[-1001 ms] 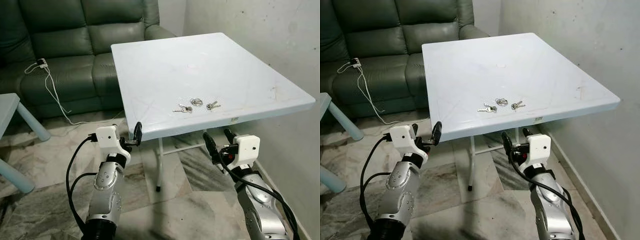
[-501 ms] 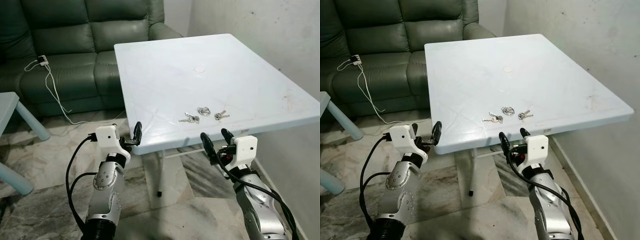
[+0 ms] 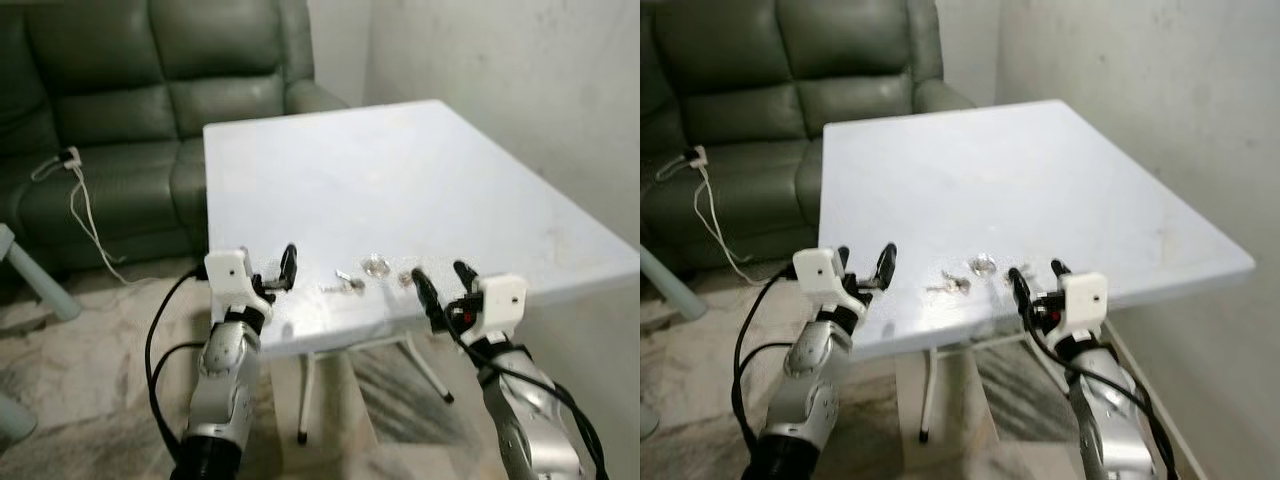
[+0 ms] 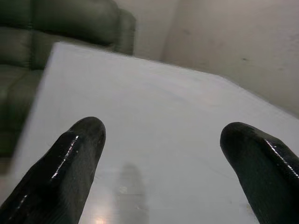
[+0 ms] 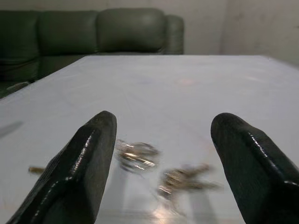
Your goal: Hang keys on a hook
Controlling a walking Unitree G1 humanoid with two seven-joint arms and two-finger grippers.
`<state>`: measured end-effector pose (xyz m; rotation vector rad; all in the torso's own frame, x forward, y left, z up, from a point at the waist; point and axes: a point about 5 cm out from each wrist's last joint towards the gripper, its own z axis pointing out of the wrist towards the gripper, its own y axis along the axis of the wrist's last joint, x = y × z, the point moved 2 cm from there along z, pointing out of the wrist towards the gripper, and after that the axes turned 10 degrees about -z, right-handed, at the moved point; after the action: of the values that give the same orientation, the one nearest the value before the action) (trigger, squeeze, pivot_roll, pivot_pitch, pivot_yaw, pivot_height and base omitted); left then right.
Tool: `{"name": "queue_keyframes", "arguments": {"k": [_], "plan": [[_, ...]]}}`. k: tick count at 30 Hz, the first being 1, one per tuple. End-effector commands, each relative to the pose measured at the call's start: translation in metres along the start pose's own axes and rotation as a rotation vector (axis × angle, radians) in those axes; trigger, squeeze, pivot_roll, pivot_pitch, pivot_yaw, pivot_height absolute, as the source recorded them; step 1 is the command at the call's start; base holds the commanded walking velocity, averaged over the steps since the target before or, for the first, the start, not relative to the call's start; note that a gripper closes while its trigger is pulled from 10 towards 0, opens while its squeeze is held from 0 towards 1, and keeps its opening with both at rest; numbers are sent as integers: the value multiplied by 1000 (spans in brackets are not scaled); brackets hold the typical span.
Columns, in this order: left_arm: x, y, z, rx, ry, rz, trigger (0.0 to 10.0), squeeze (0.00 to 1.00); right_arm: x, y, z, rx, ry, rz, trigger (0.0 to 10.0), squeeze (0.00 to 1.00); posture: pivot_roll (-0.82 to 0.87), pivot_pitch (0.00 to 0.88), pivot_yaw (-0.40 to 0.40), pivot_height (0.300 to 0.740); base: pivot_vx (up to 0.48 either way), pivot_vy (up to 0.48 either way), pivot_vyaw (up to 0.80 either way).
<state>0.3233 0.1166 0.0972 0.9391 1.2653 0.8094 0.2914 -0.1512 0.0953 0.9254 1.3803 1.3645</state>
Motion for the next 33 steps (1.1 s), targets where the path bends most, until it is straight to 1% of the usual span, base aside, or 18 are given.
{"name": "queue_keyframes", "arguments": {"k": [1,7,9,14,19,23,28,33], "plan": [[-1,1,1,-1,7,8,10000,0,-1,3,1,-6,6,-9,10000,0,-73,0,-29,740,0,0,0],[-4,-2,-2,15,-6,17,10000,0,-1,3,2,3,14,-11,10000,0,-74,0,-32,740,0,0,0],[-7,-5,-3,28,-23,36,10000,0,-1,3,3,15,20,-22,10000,0,-74,0,-34,740,0,0,0],[-15,-12,-9,61,-60,21,10000,0,-2,4,7,24,25,-39,10000,0,-74,0,-35,740,0,0,0],[-25,-24,-17,114,-109,28,10000,0,-5,8,10,26,27,-45,10000,0,-70,0,-41,740,0,0,0],[-36,-32,-27,161,-177,49,10000,0,-5,14,15,31,30,-53,10000,0,-68,11,-46,740,0,0,0],[-45,-36,-36,192,-229,60,10000,0,-4,16,22,92,18,-26,10000,0,-67,20,-50,740,0,0,0],[-46,-35,-37,201,-231,60,10000,0,-2,17,29,127,14,-28,10000,0,-65,25,-50,740,0,0,0]]}}
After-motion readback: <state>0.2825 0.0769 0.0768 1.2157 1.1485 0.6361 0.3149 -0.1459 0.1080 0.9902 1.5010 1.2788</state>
